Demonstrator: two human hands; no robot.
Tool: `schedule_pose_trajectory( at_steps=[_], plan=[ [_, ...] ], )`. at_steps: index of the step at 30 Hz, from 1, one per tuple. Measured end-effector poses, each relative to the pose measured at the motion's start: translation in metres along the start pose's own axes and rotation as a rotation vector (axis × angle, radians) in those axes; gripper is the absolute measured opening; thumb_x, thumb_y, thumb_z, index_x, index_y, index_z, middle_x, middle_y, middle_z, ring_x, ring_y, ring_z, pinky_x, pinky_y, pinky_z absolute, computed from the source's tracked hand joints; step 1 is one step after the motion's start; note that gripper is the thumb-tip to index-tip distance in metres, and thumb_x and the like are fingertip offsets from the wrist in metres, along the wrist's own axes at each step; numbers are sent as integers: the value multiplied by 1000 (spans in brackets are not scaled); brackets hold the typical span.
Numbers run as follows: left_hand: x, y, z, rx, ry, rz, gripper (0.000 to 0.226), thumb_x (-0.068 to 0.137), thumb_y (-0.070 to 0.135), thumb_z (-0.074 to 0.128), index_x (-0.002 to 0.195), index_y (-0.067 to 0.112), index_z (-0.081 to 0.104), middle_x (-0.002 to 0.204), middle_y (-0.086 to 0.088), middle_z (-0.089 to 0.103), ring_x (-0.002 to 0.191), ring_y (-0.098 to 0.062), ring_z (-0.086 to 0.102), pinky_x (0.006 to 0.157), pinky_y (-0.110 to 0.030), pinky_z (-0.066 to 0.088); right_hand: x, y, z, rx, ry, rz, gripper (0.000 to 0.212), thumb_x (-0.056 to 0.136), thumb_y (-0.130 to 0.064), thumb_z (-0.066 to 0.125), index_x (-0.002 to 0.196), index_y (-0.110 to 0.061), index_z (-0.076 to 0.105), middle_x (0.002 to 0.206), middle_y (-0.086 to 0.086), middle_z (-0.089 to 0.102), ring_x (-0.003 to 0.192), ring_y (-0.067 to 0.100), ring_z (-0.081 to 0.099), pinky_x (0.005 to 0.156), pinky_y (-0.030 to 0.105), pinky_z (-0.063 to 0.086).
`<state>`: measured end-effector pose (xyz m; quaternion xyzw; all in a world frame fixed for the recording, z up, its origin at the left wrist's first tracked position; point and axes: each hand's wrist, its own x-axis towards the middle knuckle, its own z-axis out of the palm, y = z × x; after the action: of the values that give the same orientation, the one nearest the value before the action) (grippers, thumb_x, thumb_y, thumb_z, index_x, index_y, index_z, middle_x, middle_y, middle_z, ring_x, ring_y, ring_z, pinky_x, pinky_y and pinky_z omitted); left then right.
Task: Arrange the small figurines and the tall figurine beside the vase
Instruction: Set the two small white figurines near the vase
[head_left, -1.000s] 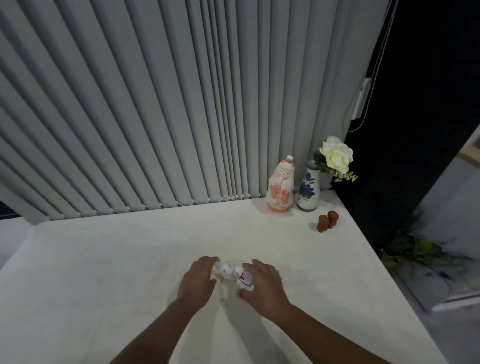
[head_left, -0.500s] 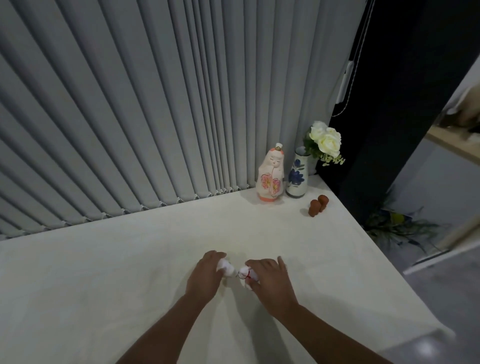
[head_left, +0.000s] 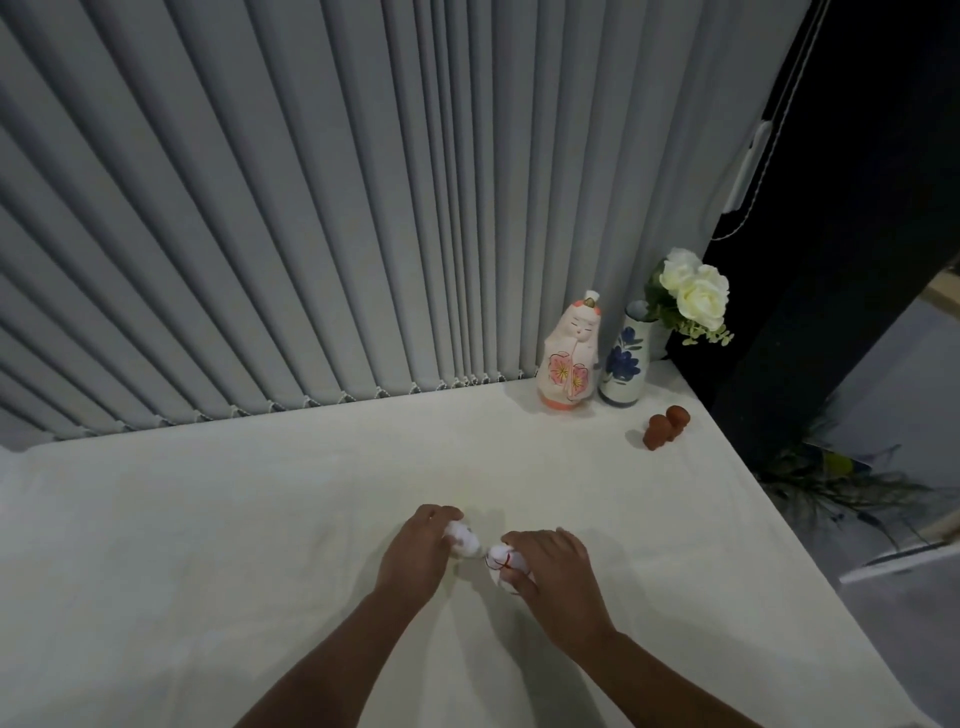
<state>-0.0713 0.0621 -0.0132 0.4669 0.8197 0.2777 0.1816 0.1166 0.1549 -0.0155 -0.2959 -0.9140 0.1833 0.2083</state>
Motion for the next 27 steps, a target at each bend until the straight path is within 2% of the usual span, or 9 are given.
schedule_pose_trajectory(
  at_steps=[3, 7, 13, 17, 22, 24, 27],
  plan=[
    [1, 6, 1, 23, 10, -21, 42, 76, 19, 44, 114, 18, 61, 116, -6, 61, 101, -22, 60, 84, -32, 49, 3, 4, -4, 8, -36, -50, 24, 79, -40, 54, 100, -33, 62, 95, -19, 69, 88, 2, 60, 89, 19, 34],
    [1, 11, 3, 27, 34, -65, 42, 74, 19, 44, 113, 17, 61, 116, -7, 62, 100, -24, 61, 84, -36, 50, 3, 9, -7, 26, -45, -90, 25, 76, -40, 56, 99, -32, 62, 92, -18, 69, 86, 3, 58, 87, 18, 30],
    [-6, 13, 2, 46, 34, -94, 41, 77, 22, 42, 115, 20, 58, 114, -4, 60, 99, -22, 59, 83, -35, 49, 2, 16, -8, 49, -88, -135, 23, 79, -38, 61, 101, -32, 60, 93, -17, 68, 87, 5, 59, 89, 19, 30],
    [-8, 10, 4, 40, 45, -91, 38, 77, 20, 45, 113, 27, 54, 114, -3, 60, 99, -22, 59, 82, -36, 50, 2, 16, -8, 57, -83, -138, 21, 81, -39, 57, 101, -34, 58, 91, -17, 68, 87, 5, 58, 91, 20, 28],
    [-3, 11, 5, 64, 41, -85, 40, 78, 21, 44, 116, 20, 58, 117, -3, 61, 104, -20, 58, 87, -34, 48, 2, 17, -8, 48, -69, -138, 22, 79, -41, 56, 99, -33, 60, 88, -17, 68, 85, 5, 59, 92, 21, 31],
    [1, 10, 4, 88, 17, -66, 41, 79, 22, 43, 117, 19, 57, 118, -3, 60, 105, -20, 57, 88, -33, 47, 4, 16, -8, 48, -61, -144, 21, 79, -41, 57, 98, -32, 61, 85, -16, 68, 82, 6, 60, 89, 21, 34],
    [4, 7, 1, 111, -9, -32, 43, 81, 32, 38, 118, 20, 57, 116, -3, 60, 104, -21, 57, 86, -32, 46, 9, 13, -14, 51, -59, -150, 17, 79, -39, 57, 92, -31, 63, 78, -14, 68, 75, 6, 58, 75, 20, 41]
  ],
)
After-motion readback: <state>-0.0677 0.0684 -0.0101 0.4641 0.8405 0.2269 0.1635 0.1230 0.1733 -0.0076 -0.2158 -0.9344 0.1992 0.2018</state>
